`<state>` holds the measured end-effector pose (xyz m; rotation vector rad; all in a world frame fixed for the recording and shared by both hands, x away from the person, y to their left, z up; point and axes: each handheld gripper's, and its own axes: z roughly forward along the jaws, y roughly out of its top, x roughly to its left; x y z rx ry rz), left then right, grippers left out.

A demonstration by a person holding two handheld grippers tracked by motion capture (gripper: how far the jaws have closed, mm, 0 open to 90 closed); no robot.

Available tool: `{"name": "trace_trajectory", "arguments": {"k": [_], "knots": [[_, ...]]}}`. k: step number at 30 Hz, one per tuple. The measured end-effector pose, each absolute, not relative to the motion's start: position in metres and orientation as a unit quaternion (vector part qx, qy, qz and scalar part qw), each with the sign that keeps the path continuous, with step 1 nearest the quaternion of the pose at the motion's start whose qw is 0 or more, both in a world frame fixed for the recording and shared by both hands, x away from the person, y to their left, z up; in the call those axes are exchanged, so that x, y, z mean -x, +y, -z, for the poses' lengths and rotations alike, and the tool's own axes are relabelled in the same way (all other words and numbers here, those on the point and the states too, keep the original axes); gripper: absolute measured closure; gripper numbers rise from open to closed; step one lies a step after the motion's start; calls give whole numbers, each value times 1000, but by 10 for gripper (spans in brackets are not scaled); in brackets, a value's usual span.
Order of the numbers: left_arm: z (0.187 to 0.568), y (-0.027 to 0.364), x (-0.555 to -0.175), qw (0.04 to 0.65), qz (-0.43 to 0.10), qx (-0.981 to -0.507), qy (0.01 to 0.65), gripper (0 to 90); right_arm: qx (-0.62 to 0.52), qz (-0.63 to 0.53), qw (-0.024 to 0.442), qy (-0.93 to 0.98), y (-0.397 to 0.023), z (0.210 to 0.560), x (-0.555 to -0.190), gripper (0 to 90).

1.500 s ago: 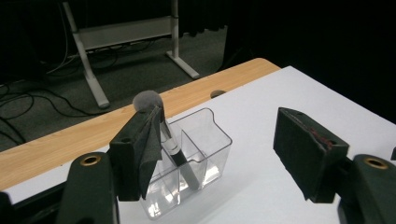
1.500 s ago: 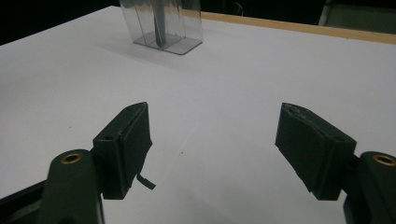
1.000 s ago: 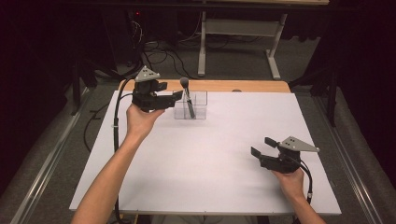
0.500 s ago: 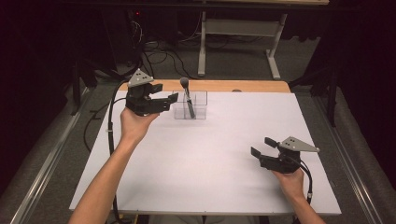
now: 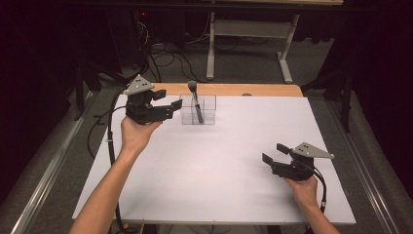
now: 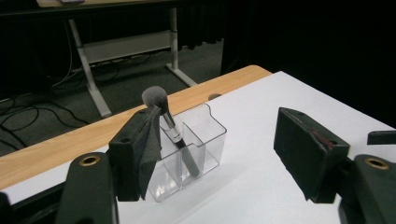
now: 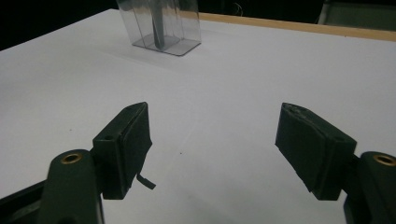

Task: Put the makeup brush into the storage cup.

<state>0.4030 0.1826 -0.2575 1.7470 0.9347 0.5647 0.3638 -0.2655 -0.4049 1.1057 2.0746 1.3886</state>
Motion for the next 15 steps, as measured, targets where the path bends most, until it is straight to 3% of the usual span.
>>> {"name": "trace_trajectory", "arguments": {"k": [15], "knots": [[263, 201, -388, 519, -232, -719, 400, 317, -396, -499, 205, 743, -265, 405, -363, 282]]}}
